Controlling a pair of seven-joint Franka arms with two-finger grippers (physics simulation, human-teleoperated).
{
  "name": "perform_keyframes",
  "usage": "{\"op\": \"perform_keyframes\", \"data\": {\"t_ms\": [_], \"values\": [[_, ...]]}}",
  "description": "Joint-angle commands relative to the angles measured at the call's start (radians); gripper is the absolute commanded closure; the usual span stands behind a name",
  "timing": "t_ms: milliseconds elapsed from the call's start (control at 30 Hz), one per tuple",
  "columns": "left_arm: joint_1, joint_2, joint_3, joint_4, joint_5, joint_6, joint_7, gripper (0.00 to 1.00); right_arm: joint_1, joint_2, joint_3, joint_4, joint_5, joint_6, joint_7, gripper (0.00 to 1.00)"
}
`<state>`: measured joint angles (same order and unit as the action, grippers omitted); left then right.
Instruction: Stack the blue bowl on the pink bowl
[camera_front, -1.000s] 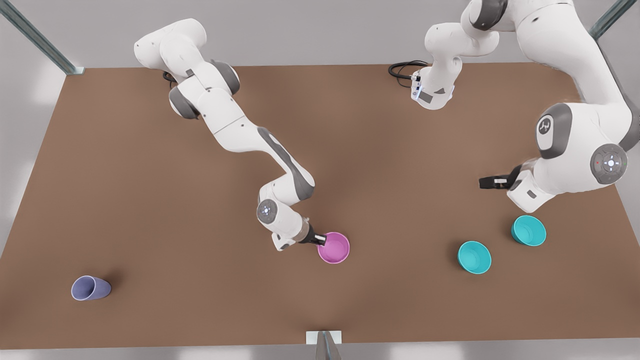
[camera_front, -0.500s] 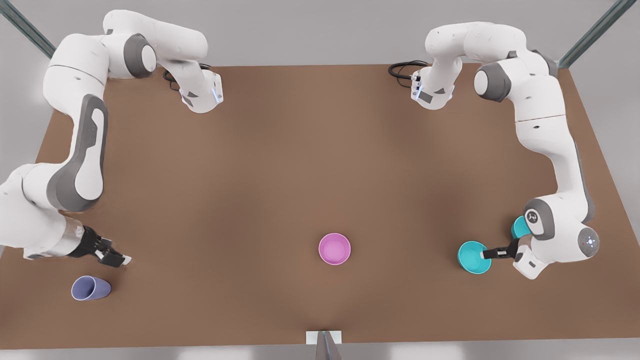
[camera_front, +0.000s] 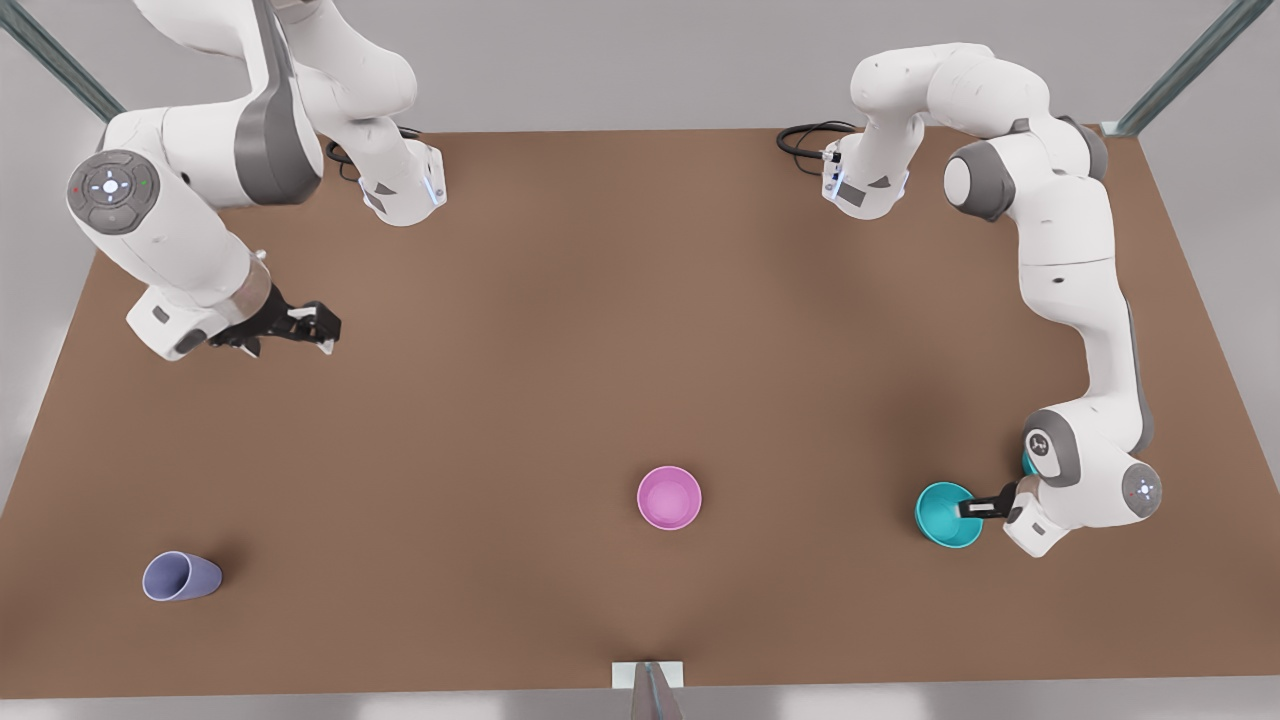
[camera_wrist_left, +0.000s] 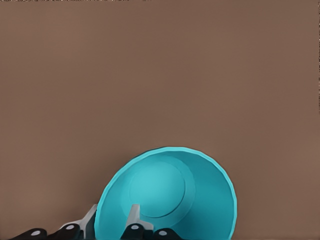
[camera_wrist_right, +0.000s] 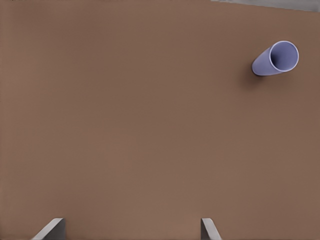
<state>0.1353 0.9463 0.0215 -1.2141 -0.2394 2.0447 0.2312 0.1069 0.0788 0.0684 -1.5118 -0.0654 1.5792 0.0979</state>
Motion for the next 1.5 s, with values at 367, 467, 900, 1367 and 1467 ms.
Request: {"op": "perform_keyframes", "data": {"t_ms": [367,467,900,1367,1467], "values": [[-0.307,-0.129,-0.083,0.028,-0.001,-0.097,-0.936,0.79,0.008,0.007,0.002,-0.002,0.039,0.117,-0.221,0.0],[-0.428,-0.127,-0.081,0.056,0.003,-0.097,-1.059,0.79,0.008,0.007,0.002,-0.002,0.039,0.119,-0.221,0.0],[-0.548,-0.015,-0.095,0.202,-0.028,-0.001,-1.124,0.79,0.02,0.009,-0.005,-0.004,0.036,0.12,-0.221,0.0],[-0.557,0.045,-0.12,0.202,-0.041,0.009,-1.121,0.79,0.022,0.015,-0.016,-0.001,0.038,0.12,-0.221,0.0],[-0.557,0.049,-0.12,0.202,-0.041,0.009,-1.119,0.79,0.022,0.012,-0.016,-0.002,0.033,0.12,-0.221,0.0]]}}
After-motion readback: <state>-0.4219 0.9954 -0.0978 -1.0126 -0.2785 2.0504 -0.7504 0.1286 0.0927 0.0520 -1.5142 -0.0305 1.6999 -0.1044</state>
